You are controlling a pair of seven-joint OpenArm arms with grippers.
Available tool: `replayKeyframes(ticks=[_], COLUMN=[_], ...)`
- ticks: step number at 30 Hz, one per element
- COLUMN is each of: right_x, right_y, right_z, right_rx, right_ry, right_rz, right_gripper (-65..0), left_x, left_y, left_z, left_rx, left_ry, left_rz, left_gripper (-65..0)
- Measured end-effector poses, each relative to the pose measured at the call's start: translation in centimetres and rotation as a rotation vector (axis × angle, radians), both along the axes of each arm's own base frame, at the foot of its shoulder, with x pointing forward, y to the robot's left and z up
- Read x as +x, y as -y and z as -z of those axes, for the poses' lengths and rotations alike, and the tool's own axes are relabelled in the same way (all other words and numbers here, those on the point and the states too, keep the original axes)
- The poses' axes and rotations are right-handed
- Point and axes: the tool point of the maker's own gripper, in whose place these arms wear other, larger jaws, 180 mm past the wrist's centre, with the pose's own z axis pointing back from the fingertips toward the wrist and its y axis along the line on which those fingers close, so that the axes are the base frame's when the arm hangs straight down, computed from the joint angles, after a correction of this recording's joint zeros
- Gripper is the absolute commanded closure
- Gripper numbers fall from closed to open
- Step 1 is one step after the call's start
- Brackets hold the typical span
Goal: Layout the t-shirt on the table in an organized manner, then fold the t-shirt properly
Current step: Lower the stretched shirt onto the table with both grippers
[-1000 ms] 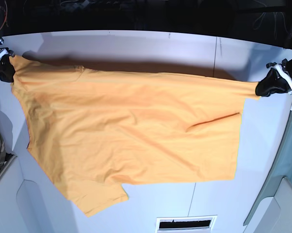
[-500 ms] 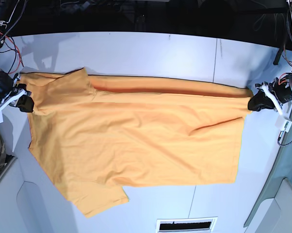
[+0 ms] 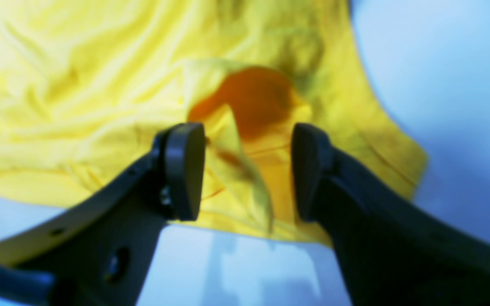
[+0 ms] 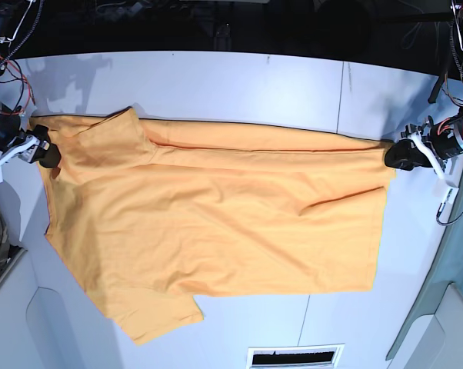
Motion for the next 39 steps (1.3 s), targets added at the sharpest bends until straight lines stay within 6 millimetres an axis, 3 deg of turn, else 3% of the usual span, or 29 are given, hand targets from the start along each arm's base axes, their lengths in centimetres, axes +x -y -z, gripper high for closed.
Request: replayKeyframes(ticks=[5,13,17,20,24,29,39], right_x=[-3.5,-7.1,-7.8,-7.1,-5.8,-4.9,-2.2], right_y=[4.6,5.9,5.8,5.7,5.4,4.4,-0.5], right_z=[-0.2,1.7,3.4,4.0,3.8,3.7,4.0], right_rx=[0.017,0.012,0.066,0.109,0.153,0.175,0.269], right_ry=[0.006,-0.011,-0.045,-0.03,-0.003,-0.007,0.028], right_rz=[0.171,0.252,0.294,0.329,0.343,0.311,0.262], right_gripper=[-32.3,-32.4,-39.9,-41.1,-41.1,-41.1,-41.1], left_x=[-0.5,-4.0,-5.0,-4.7,-3.9,-2.2,-0.5], left_y=[-2.7,-2.7,-2.5,-1.5,-0.2,-0.3,-1.4], left_z=[-1.6,-0.5,0.1,0.5,1.2,1.1,2.2], left_rx=[-0.064,-0.145,-0.153,-0.175,-0.169,-0.105,0.036], left_ry=[0.054,0.015,-0.009,0.001,0.001,0.043,0.004], left_rz=[-0.126,-0.185,-0.188,-0.195,-0.185,-0.18,-0.22], left_gripper=[-24.1,-27.0,-30.2,-35.0,-35.1,-35.1,-35.1])
